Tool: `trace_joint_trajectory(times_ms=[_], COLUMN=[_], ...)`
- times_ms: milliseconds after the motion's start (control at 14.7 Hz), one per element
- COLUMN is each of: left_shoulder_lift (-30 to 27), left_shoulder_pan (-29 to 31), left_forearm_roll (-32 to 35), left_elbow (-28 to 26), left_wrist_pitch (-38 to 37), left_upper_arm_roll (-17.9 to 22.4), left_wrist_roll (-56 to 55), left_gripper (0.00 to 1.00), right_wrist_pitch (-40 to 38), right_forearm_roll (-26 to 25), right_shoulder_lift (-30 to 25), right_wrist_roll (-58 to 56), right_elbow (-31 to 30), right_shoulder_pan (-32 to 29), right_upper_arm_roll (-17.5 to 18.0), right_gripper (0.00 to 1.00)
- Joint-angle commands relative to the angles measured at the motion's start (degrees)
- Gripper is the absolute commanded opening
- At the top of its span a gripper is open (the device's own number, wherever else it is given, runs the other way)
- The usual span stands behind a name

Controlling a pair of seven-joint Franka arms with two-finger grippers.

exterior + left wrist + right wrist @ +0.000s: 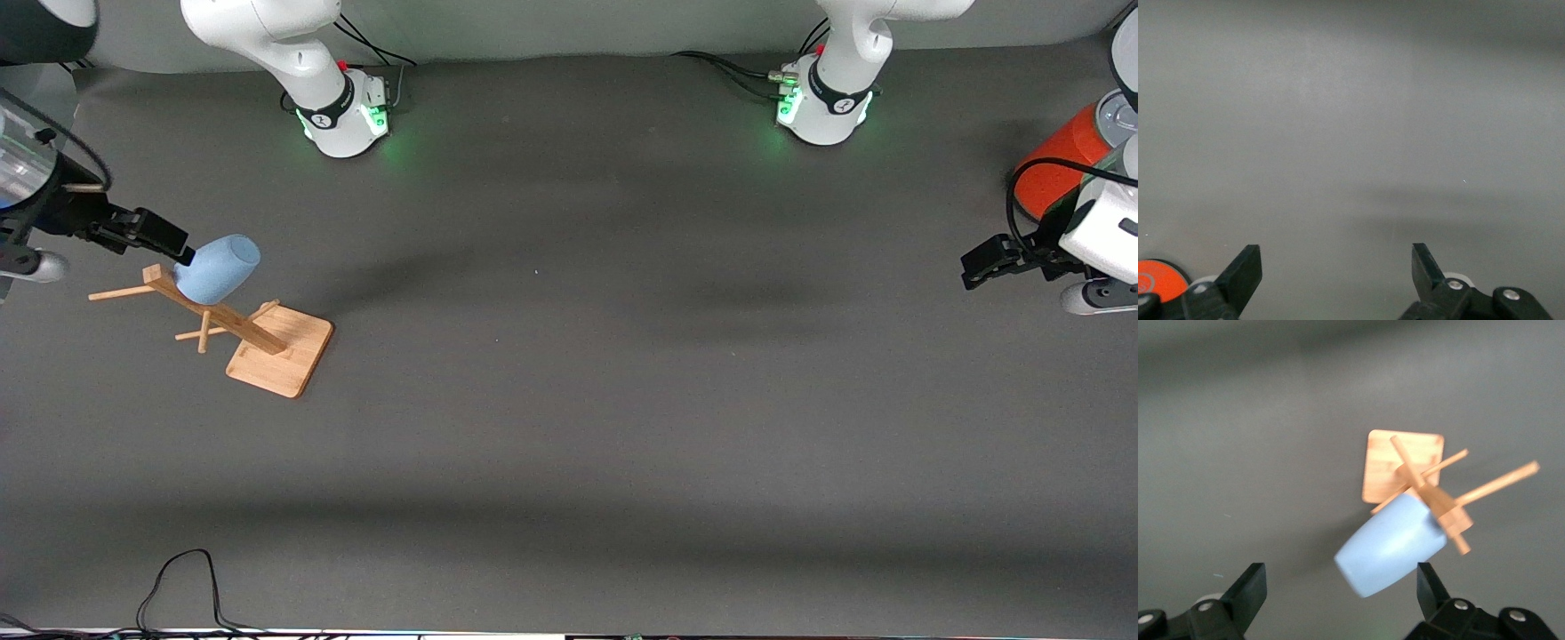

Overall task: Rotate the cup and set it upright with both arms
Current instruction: 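Move the right gripper to the blue cup on the wooden stand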

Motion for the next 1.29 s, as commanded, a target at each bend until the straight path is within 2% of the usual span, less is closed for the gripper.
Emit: trace_joint_trajectory(times_ms=[0,136,272,477,817,1226], left_shoulder_lift=[0.0,0.0,0.0,0.0,0.1,0.2], left_shoulder_pan=[-0.5,-0.5,-0.5,-0.7,-0.7,-0.7], left_forearm_roll=[0.4,0.4,0.4,0.4,0.4,0.4], left_elbow=[0.8,0.8,0.8,0.8,0.8,0.8], left_wrist_pitch=[-1.1,-1.1,-1.1,-1.0,-0.8,-1.0], left_upper_arm_roll=[0.3,0.3,0.3,0.2,0.2,0.2], left_wrist_roll=[-0.1,-0.1,-0.1,-0.1,-0.1,-0.1], left_gripper=[1.00,1.00,1.00,1.00,1.00,1.00], right_wrist_pitch=[-1.2,-2.1,-2.3,-2.3,-1.4,3.8], right_forearm_roll=[5.7,9.6,14.1,14.1,12.9,11.1], right_shoulder_lift=[1.1,1.0,1.1,0.5,0.5,0.9], right_wrist_roll=[14.0,26.6,35.2,36.0,36.2,35.6], right_elbow=[1.3,0.1,-1.5,-5.5,-10.0,-14.6], right_shoulder_pan=[-0.1,-0.1,0.0,-0.1,-0.1,-0.1], right_upper_arm_roll=[-2.6,-3.3,-6.5,-8.4,-9.3,-10.2], right_gripper=[1.00,1.00,1.00,1.00,1.00,1.00])
